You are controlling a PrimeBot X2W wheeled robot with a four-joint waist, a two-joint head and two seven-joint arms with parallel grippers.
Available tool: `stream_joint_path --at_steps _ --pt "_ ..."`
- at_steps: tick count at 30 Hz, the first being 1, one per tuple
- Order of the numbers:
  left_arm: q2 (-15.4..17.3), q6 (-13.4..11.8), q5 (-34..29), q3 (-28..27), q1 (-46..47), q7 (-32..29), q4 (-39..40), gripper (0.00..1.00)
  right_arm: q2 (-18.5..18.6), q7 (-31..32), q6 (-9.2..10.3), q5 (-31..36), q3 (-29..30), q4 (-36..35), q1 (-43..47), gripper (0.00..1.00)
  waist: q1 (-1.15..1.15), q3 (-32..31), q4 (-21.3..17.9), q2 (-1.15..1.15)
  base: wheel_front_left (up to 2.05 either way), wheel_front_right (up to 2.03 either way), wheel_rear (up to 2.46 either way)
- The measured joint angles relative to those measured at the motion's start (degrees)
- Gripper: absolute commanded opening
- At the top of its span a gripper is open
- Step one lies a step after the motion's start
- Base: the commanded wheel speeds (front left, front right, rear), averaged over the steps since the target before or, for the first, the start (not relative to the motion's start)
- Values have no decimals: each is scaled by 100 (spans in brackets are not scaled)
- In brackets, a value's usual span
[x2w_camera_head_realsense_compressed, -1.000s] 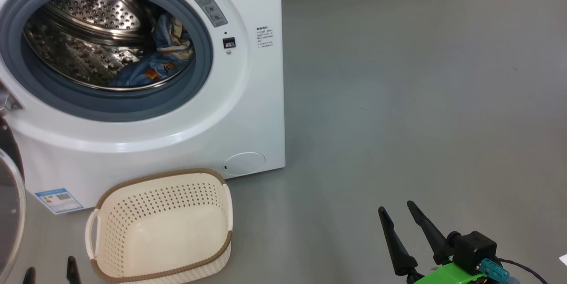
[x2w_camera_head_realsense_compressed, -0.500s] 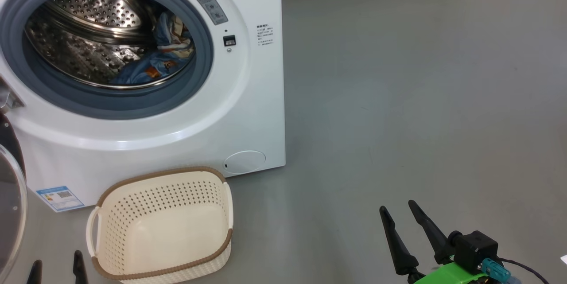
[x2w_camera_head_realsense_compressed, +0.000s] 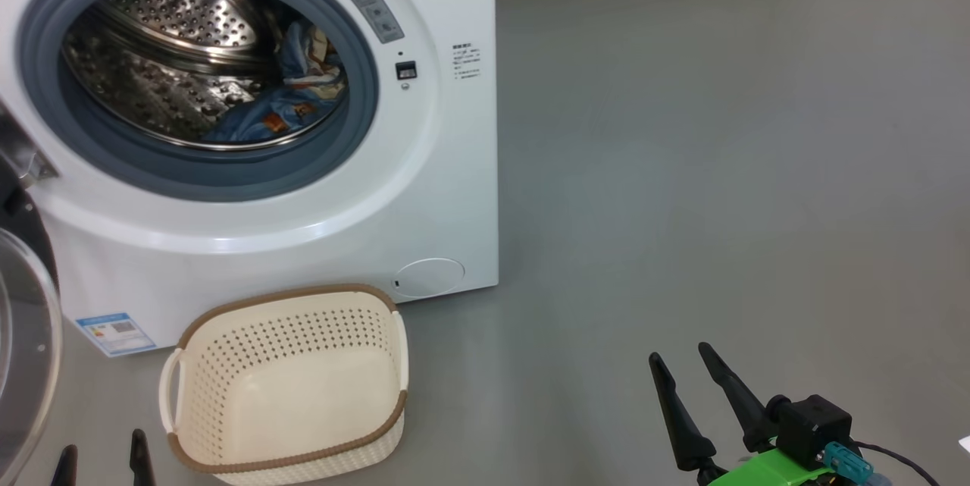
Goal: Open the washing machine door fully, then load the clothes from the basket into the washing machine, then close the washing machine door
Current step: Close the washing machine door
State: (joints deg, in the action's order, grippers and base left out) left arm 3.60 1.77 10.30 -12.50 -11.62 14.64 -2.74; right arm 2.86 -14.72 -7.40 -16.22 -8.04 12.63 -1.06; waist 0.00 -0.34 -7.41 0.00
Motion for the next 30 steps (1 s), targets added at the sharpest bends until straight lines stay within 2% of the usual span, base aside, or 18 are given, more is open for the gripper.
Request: stream_joint_path --at_steps 13,30 --pt "-52 0 8 44 -7 0 -53 100 2 0 0 149 -63 14 2 100 0 -4 514 0 0 0 0" --pt "-88 -59 68 138 -12 0 -119 100 5 0 0 155 -153 90 2 100 0 -10 1489 0 0 0 0"
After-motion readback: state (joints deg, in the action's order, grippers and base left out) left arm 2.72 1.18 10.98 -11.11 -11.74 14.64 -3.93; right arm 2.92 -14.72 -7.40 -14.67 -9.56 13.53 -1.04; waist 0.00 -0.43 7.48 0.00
